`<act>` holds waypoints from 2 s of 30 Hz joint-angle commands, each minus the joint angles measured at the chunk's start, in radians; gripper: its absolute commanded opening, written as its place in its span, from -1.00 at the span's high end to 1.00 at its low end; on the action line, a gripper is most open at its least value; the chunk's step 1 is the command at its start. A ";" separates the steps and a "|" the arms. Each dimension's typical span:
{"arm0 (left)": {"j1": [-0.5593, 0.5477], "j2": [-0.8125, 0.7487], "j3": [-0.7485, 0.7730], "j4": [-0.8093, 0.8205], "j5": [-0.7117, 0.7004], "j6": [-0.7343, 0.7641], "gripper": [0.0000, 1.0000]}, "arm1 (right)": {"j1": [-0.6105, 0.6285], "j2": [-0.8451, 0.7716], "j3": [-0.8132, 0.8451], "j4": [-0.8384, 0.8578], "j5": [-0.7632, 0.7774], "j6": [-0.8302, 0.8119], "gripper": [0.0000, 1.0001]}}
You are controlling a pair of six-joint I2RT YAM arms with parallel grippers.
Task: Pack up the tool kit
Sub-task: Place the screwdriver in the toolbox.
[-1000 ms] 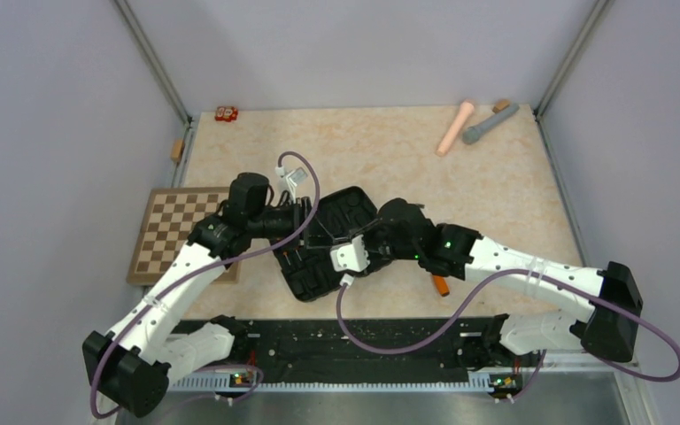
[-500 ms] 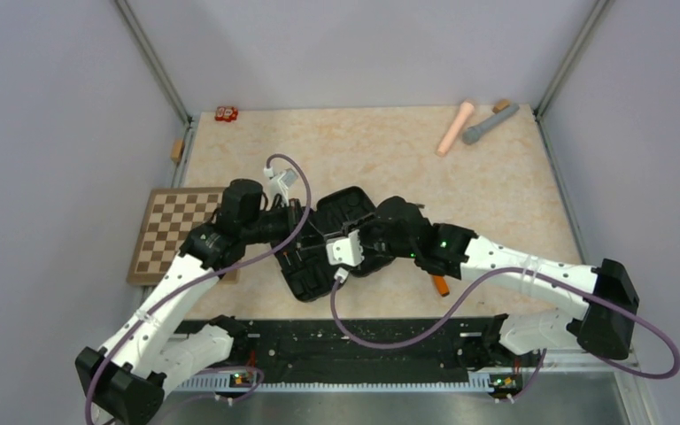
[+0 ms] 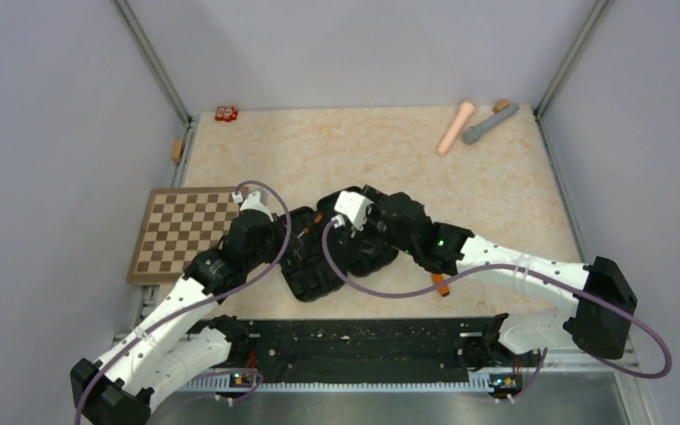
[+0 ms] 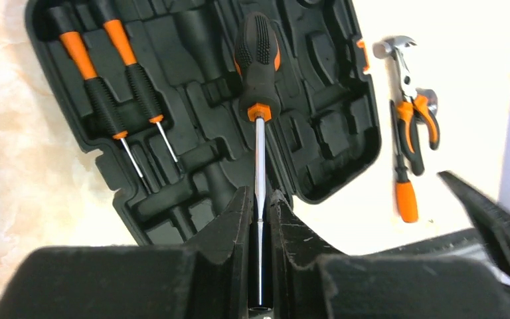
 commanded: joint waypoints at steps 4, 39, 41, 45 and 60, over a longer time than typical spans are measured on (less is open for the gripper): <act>-0.119 0.049 -0.014 0.102 -0.363 -0.114 1.00 | -0.110 -0.034 0.001 0.009 0.051 0.360 -0.58; -0.284 0.252 0.055 0.157 -0.436 -0.238 -0.32 | -0.139 0.109 0.127 -0.050 -0.128 0.571 -0.31; -0.238 0.187 0.060 0.142 -0.440 -0.195 -0.31 | -0.139 0.161 0.182 -0.078 -0.153 0.647 -0.23; -0.056 0.064 0.070 0.082 -0.357 -0.078 -0.33 | -0.112 0.264 0.275 -0.097 -0.160 0.795 -0.19; 0.376 0.003 0.038 0.016 -0.105 0.230 -0.50 | -0.041 0.626 0.602 -0.298 -0.034 0.843 0.22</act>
